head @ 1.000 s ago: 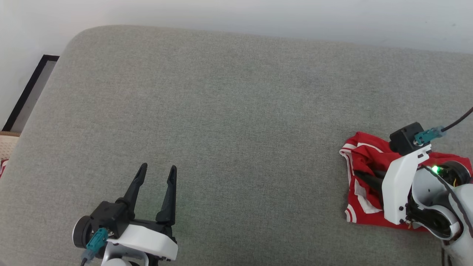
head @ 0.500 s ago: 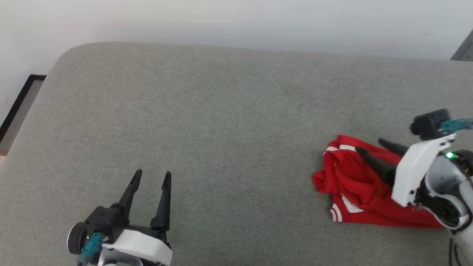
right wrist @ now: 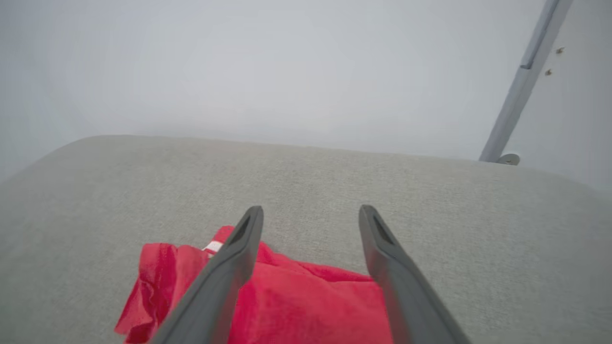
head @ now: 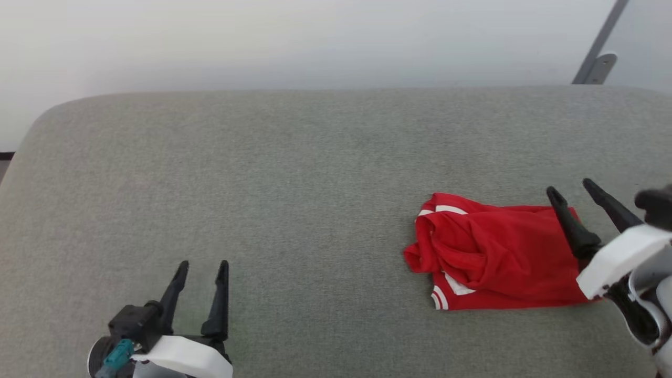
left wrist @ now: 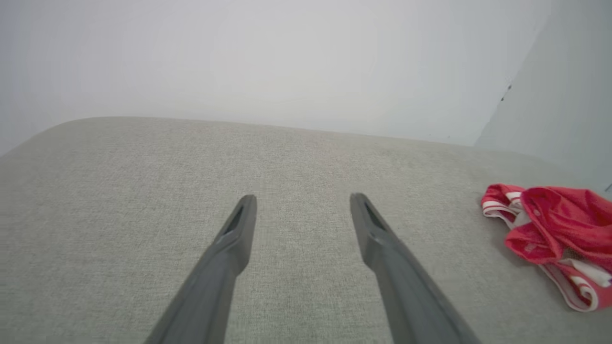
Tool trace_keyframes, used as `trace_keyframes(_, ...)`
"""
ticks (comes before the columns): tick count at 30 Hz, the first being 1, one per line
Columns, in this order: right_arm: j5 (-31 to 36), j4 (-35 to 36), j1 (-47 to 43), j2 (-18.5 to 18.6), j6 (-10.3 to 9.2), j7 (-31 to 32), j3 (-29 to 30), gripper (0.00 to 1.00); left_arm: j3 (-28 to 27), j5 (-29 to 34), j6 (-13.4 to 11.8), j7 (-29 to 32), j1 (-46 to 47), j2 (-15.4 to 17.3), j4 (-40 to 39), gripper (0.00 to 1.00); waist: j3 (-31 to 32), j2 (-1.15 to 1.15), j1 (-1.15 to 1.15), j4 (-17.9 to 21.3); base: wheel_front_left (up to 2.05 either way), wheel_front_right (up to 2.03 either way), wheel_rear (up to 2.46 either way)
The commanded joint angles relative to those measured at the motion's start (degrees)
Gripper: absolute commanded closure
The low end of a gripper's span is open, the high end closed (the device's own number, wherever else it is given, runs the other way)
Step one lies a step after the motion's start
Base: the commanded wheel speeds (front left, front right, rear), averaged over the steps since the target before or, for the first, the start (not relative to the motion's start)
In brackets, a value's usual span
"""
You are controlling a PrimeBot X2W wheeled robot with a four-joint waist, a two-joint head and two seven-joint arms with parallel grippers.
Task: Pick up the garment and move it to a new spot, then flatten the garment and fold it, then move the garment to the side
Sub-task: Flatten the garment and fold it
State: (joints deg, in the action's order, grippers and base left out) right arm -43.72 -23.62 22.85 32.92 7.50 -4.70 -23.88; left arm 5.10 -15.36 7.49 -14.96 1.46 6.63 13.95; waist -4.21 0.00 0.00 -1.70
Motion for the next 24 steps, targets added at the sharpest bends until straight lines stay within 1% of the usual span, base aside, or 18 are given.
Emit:
trace_keyframes(1,-0.1,-0.9,-0.9,-0.1,-0.03,-2.0,-0.3,0.00,-0.4,-0.6,0.0,-0.3,0.6,0.0,0.4,0.00,0.3,0.00,0.00,0.7,0.00,0.00,0.00)
trace_keyframes(3,-0.2,-2.8,-1.3,-0.4,-0.03,-6.0,-1.0,0.00,-0.9,-0.4,0.0,-0.3,0.9,-0.3,1.1,0.00,0.7,0.00,0.00,1.2,0.00,0.00,0.00)
trace_keyframes(5,-0.8,-3.9,-1.6,-0.8,-0.03,-8.5,-0.9,0.00,-1.7,-0.1,0.0,-0.3,0.9,-0.4,1.3,0.00,1.0,0.00,0.00,1.7,0.00,0.00,0.00)
trace_keyframes(8,-0.5,-4.1,-3.0,-1.0,-0.03,-10.1,0.4,0.00,-3.1,0.3,0.0,-0.3,0.2,-0.9,0.9,0.00,1.7,0.00,0.00,2.1,0.00,0.00,0.00)
trace_keyframes(10,0.0,-3.4,-4.4,-1.6,-0.03,-10.5,2.4,0.00,-3.9,1.1,0.0,-0.3,-1.0,-1.0,0.3,0.00,2.5,0.00,0.00,2.3,0.00,0.00,0.00)
trace_keyframes(11,1.7,-0.9,-6.1,-2.4,-0.03,-10.5,5.7,0.00,-5.0,2.0,0.0,-0.3,-2.2,-1.2,-0.9,0.00,3.0,0.00,0.00,2.4,0.00,0.00,0.00)
trace_keyframes(12,2.6,0.4,-7.7,-2.9,-0.03,-10.5,7.2,0.00,-5.5,2.5,0.0,-0.3,-2.8,-1.4,-1.7,0.00,3.2,0.00,0.00,2.5,0.00,0.00,0.00)
trace_keyframes(18,6.9,7.8,-15.9,-5.6,-0.03,-10.5,14.0,0.00,-5.9,4.7,0.0,-0.3,-6.7,-2.0,-7.0,0.00,2.9,0.00,0.00,2.0,0.00,0.00,0.00)
trace_keyframes(24,9.7,12.9,-21.6,-8.5,-0.03,-10.5,20.3,0.00,-6.9,5.7,0.0,-0.3,-10.4,-2.4,-10.9,0.00,2.0,0.00,0.00,1.6,0.00,0.00,0.00)
